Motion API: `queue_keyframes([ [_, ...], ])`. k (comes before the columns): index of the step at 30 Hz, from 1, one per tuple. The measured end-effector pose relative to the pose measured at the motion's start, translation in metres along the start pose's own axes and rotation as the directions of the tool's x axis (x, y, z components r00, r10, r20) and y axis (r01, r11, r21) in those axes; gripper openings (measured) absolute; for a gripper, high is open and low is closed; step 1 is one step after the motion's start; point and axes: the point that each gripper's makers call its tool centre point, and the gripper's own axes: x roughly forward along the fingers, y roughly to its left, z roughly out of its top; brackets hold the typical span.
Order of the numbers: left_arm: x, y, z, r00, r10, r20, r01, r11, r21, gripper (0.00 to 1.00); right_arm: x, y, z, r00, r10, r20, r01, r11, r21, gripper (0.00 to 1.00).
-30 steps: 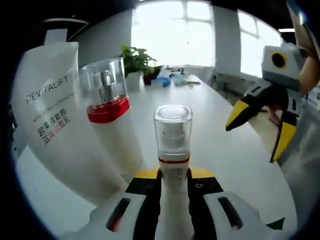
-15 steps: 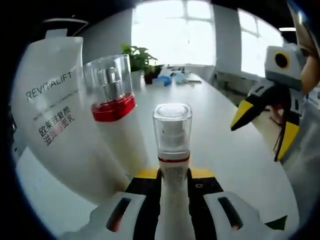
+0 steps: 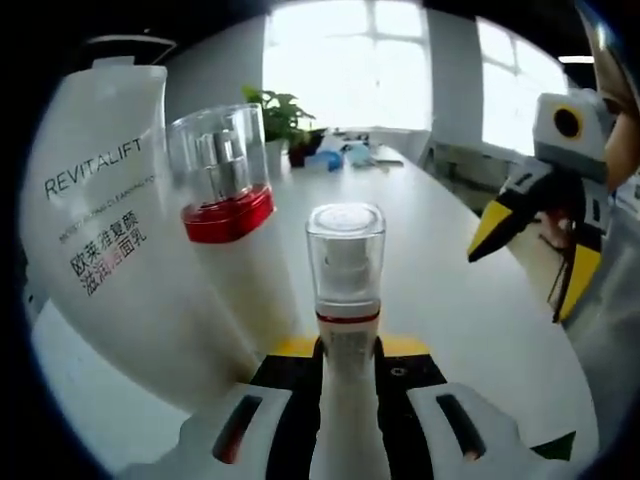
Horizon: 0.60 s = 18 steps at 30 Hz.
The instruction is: Arrange the skincare products in the storage area until every visible bottle or jar stands upright without overlapping.
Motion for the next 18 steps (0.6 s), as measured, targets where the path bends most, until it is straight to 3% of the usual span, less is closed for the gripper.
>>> queue_keyframes([
  [11, 0.0009, 0.0003, -0.0012, 1.000, -0.001, -0.008, 0.001, 1.000, -0.006, 0.16, -0.0016, -0.0013, -0.0006, 1.000, -0.005, -0.003, 0.005, 1.000, 0.003, 0.41],
  [18, -0.0013, -0.0014, -0.0054, 0.999, 0.004, -0.032, -0.004, 1.000, -0.012, 0.22, -0.0019, -0.0001, 0.0012, 1.000, -0.003, -0.001, 0.003, 1.000, 0.000, 0.41],
])
